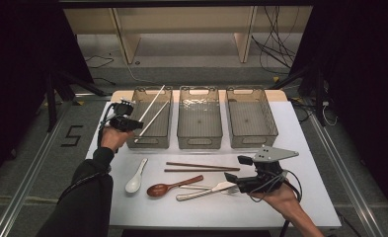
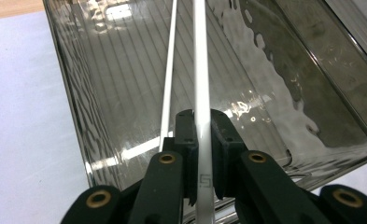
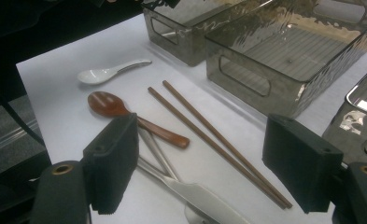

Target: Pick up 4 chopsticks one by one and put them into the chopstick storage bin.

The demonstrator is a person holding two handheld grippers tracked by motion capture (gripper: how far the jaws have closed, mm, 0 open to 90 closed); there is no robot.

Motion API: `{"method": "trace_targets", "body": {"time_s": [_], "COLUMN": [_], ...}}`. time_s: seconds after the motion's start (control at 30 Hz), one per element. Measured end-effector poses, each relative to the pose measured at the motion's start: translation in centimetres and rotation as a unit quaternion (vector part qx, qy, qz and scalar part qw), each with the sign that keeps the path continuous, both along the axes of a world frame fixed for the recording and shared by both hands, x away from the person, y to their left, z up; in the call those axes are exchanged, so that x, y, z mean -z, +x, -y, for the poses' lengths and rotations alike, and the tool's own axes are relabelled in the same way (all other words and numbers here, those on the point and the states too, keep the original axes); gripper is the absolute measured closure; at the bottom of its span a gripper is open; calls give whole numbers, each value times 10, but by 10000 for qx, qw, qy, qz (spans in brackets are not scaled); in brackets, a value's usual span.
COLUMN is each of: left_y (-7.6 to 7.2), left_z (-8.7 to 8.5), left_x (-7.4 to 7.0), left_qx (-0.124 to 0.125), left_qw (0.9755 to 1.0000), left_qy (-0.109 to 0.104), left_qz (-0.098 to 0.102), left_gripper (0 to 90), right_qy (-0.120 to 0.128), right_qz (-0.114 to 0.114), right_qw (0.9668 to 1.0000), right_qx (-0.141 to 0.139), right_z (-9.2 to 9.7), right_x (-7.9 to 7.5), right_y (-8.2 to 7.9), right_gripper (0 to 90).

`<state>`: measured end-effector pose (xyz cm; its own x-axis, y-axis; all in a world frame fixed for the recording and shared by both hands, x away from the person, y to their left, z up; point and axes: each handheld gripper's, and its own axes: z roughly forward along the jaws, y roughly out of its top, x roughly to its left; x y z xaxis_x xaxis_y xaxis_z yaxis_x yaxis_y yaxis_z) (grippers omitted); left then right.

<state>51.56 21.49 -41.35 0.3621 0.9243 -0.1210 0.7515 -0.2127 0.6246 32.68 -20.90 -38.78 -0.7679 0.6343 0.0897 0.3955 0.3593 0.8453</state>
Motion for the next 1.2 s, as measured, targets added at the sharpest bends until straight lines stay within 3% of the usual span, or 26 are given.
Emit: {"method": "trace_targets", "body": {"time_s": [0.2, 0.3, 0.37, 0.43, 0.53, 0.77, 0.93, 1.0, 1.07, 1.2], "left_y": [3, 4, 4, 2, -1, -21, -45, -52, -59, -71], "left_z": [0, 0, 0, 1, 1, 8, 8, 10, 12, 20], "left_x": [3, 4, 3, 1, -4, -17, -27, -29, -32, -29], "left_qx": [-46, -103, -47, 5, -8, 444, 772, 933, 968, 1144], "left_qw": [10000, 9999, 10000, 10000, 9998, 9982, 9937, 9930, 9921, 9911], "left_qy": [67, -5, -24, 6, -150, -319, -639, -498, -504, -332], "left_qz": [-38, 8, 9, 66, 113, 247, 504, 522, 622, 594], "left_gripper": [823, 809, 729, 706, 628, 428, 334, 306, 282, 260], "right_qy": [-32, -34, -27, -29, -32, -41, -93, -117, -179, -243], "right_qz": [-31, -27, -37, -42, -46, -49, -83, -112, -93, -66], "right_qw": [10000, 10000, 10000, 10000, 10000, 10000, 9999, 9999, 9998, 9997], "right_qx": [-19, -31, -29, -31, -31, -32, -5, 0, 7, 23], "right_z": [-1, -1, 0, 0, 0, 0, 1, 1, 1, 2], "right_x": [0, 0, 1, 1, 1, 1, 2, 3, 4, 4], "right_y": [0, 0, 0, 0, 0, 0, 2, 3, 3, 3], "right_gripper": [278, 278, 278, 278, 278, 277, 275, 275, 274, 275]}}
